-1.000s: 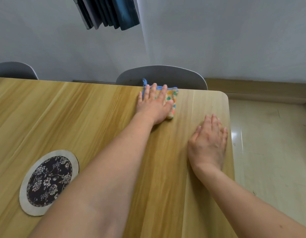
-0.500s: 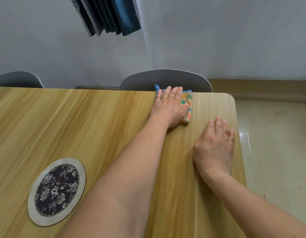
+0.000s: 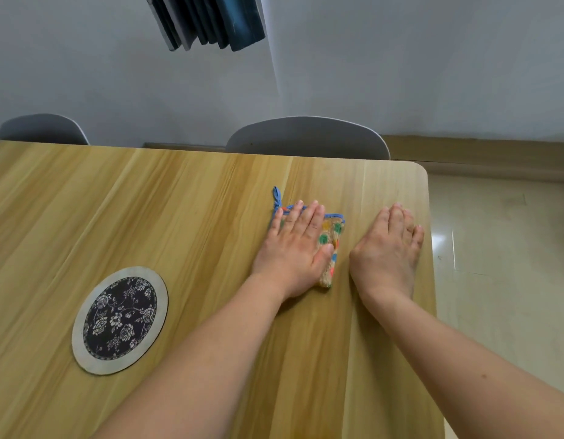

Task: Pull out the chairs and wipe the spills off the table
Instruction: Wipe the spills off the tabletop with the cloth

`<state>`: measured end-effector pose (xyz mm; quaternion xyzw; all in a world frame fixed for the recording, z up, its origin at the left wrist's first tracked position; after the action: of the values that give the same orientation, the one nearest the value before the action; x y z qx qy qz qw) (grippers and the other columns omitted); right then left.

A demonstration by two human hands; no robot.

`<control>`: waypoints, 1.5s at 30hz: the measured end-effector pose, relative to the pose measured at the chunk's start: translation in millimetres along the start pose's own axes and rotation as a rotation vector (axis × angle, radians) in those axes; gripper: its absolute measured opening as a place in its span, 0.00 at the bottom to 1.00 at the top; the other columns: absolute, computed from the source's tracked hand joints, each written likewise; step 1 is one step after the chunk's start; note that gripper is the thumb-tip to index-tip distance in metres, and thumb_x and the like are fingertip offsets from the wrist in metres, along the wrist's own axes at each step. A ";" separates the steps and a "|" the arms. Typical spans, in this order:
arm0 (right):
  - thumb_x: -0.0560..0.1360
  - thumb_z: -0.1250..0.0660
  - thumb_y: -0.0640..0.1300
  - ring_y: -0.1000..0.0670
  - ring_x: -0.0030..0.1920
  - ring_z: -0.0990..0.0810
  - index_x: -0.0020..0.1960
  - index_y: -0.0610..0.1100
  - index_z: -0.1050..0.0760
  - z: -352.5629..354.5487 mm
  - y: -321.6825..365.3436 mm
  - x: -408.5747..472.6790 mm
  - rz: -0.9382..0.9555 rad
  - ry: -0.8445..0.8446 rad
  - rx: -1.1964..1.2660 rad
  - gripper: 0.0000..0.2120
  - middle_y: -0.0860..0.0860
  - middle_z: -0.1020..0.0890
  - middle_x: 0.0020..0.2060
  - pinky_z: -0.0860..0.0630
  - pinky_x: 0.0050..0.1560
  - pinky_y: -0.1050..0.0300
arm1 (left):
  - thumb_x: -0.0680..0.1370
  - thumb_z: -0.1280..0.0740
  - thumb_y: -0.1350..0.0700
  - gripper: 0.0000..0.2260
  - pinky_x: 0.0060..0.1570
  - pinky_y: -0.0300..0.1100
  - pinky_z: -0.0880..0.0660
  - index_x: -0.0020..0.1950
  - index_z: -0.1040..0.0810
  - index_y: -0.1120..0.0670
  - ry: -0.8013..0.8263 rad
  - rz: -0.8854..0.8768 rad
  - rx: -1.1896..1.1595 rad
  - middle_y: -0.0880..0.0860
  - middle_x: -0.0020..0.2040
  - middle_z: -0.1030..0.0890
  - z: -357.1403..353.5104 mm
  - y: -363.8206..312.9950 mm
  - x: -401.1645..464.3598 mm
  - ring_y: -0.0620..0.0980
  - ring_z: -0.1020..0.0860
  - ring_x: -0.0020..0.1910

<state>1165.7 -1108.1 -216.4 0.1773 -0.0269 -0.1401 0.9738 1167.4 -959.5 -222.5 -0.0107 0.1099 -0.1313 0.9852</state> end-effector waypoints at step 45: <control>0.81 0.49 0.43 0.45 0.78 0.52 0.77 0.39 0.45 7.3 -40.3 -205.7 0.264 0.141 -0.103 0.25 0.44 0.46 0.78 0.58 0.77 0.48 | 0.83 0.57 0.41 0.30 0.76 0.56 0.63 0.81 0.62 0.51 0.025 0.063 -0.004 0.48 0.81 0.61 -35.9 -23.1 -152.1 0.50 0.63 0.79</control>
<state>956.9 -1088.7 -224.3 0.1316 0.0257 0.0006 0.9910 1010.5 -941.8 -223.9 -0.0074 0.1228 -0.0999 0.9874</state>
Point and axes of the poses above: each hand's wrist, its own x-axis towards the middle knuckle, its own z-axis out of the back of the hand, y = z × x, the point moved 6 cm from there along x, towards the middle knuckle
